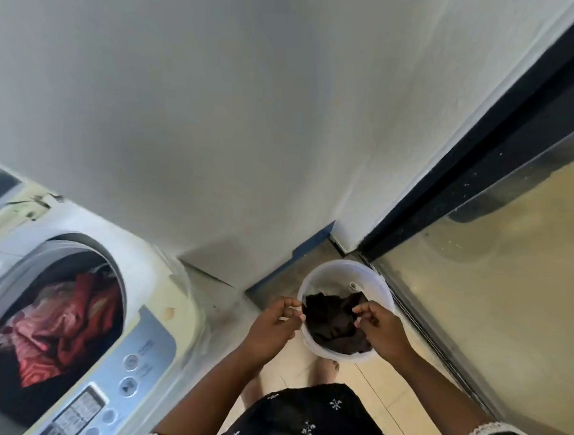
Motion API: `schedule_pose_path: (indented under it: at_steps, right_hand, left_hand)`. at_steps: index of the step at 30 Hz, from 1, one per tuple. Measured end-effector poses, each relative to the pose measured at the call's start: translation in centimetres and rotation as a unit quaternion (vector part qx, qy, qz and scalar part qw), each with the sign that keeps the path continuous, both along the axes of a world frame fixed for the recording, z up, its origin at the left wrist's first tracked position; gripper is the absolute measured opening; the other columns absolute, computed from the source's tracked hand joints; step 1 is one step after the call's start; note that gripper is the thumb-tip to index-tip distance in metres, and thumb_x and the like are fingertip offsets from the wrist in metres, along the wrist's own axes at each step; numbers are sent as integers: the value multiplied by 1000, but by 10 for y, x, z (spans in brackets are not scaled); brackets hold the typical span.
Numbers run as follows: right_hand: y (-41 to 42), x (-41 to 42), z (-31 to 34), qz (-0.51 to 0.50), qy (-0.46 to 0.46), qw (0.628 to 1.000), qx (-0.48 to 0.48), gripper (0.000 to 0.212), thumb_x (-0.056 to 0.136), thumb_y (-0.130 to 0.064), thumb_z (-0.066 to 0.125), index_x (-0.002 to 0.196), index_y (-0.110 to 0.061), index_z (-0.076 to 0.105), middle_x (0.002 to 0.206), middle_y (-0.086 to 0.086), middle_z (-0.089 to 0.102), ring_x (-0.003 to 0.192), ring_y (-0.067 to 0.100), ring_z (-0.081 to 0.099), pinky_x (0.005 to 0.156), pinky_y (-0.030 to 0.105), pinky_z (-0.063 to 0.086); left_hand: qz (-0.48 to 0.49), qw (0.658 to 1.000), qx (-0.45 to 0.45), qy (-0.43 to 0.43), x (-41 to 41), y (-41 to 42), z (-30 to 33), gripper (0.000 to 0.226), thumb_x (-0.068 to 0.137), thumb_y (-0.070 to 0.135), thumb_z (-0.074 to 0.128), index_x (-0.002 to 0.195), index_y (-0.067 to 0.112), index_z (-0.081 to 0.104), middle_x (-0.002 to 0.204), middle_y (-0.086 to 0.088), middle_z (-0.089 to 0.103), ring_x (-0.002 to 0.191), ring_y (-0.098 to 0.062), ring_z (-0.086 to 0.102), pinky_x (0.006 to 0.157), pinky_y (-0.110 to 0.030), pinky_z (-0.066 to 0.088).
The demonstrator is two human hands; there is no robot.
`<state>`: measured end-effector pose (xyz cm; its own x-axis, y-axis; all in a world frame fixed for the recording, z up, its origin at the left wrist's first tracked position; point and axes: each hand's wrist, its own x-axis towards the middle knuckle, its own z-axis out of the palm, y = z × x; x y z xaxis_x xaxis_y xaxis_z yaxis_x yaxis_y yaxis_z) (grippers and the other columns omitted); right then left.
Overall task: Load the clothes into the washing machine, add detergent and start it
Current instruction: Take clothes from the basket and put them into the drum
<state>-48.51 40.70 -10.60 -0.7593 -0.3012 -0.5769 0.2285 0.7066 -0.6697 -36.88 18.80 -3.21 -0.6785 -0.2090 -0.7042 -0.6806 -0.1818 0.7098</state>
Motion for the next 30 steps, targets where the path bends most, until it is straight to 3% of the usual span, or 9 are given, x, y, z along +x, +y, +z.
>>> schedule_pose_path:
  at_steps: [3,5,8,11,16,20,22,26,30]
  right_hand:
    - [20,-16,-38,53,-45,997,44,18,89,-9,63,101,-22,67,91,1,68,81,15,64,65,15,41]
    - [30,-26,-71,113,-77,987,86,22,89,-14,65,110,-19,65,102,3,64,91,18,63,72,21,43]
    - [40,-38,-124,230,-84,959,141,29,87,-22,67,115,-19,62,121,3,53,109,24,59,88,32,47]
    - [43,-46,-171,381,-81,901,191,26,89,-26,62,115,-21,63,141,2,39,122,30,53,92,37,47]
    - [38,-40,-229,547,-99,787,266,34,95,-31,52,127,-23,60,166,0,3,138,31,40,100,42,43]
    - [48,-27,-259,542,-123,790,260,51,87,-41,61,136,-29,54,166,-4,-7,147,29,22,109,43,39]
    - [51,-22,-264,544,-113,792,253,59,86,-45,60,141,-26,50,166,-3,-2,148,28,17,112,42,35]
    - [48,-17,-253,555,-84,779,278,59,88,-45,56,136,-11,51,143,7,46,128,31,48,104,39,38]
    - [38,-3,-216,463,-35,861,208,46,85,-49,39,90,-17,73,93,-2,66,93,24,60,86,34,36]
  left_hand:
    - [-24,998,-33,-40,-18,14,-31,18,93,23,62,109,31,60,105,0,65,103,-21,64,96,-39,52]
    - [-41,996,-48,-65,-31,23,-56,17,93,24,63,109,29,60,105,-1,65,102,-20,64,96,-40,51]
    - [-78,990,-82,-89,-49,34,-95,21,94,26,62,114,23,58,107,-2,65,95,-15,63,84,-24,49]
    - [-138,976,-122,-113,-66,42,-141,28,95,26,60,121,18,56,110,-1,65,92,-10,59,70,-9,41]
    - [-176,965,-125,-147,-83,55,-203,31,96,28,58,126,18,53,117,-2,63,103,-16,59,85,-23,43]
    - [-183,962,-120,-164,-82,67,-228,29,98,30,55,125,21,52,117,0,62,100,-15,58,89,-28,47]
    - [-198,958,-120,-171,-74,71,-233,29,97,30,55,125,22,52,119,1,63,101,-14,58,89,-27,47]
    - [-213,951,-114,-191,-50,69,-232,28,97,34,56,124,27,51,122,3,61,102,-12,58,75,-15,44]
    - [-229,949,-109,-187,-28,61,-214,38,89,33,68,122,31,48,119,4,60,103,-12,59,87,-23,52]
